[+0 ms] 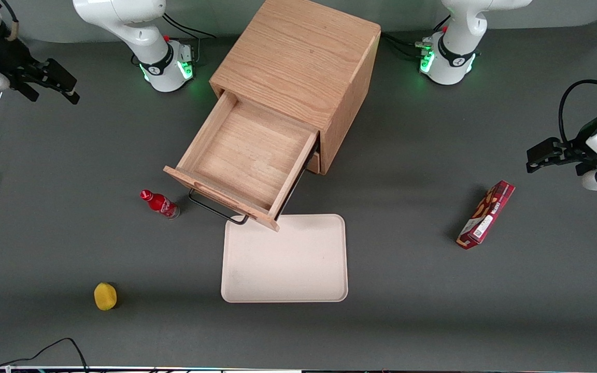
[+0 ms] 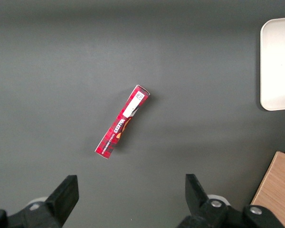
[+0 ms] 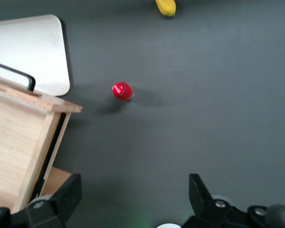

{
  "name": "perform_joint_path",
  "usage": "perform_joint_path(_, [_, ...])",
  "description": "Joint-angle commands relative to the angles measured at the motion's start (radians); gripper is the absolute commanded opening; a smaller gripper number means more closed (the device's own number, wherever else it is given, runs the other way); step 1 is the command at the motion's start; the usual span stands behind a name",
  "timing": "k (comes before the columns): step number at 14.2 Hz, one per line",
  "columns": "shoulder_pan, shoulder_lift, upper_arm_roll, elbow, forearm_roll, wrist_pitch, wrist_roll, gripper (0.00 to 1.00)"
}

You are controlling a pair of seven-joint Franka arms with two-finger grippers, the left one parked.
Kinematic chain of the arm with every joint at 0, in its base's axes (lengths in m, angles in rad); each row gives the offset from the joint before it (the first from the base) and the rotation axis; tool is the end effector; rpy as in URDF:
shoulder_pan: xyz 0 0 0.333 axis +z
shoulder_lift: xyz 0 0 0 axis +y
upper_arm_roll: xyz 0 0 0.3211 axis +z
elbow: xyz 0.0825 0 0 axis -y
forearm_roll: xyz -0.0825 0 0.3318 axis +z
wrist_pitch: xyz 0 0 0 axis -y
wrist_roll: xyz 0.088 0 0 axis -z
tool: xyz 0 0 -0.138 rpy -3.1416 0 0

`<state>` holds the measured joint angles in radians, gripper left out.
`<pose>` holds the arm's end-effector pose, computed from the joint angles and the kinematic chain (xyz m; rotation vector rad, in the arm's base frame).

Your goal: Open upper drawer

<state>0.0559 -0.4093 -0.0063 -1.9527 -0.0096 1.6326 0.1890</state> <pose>0.3769 0.0169 0.6224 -3.1273 0.2174 -0.1402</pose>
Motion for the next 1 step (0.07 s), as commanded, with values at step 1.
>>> perform_joint_path(1, [0.005,0.053,-0.001,0.073,-0.024,-0.010,0.024,1.00])
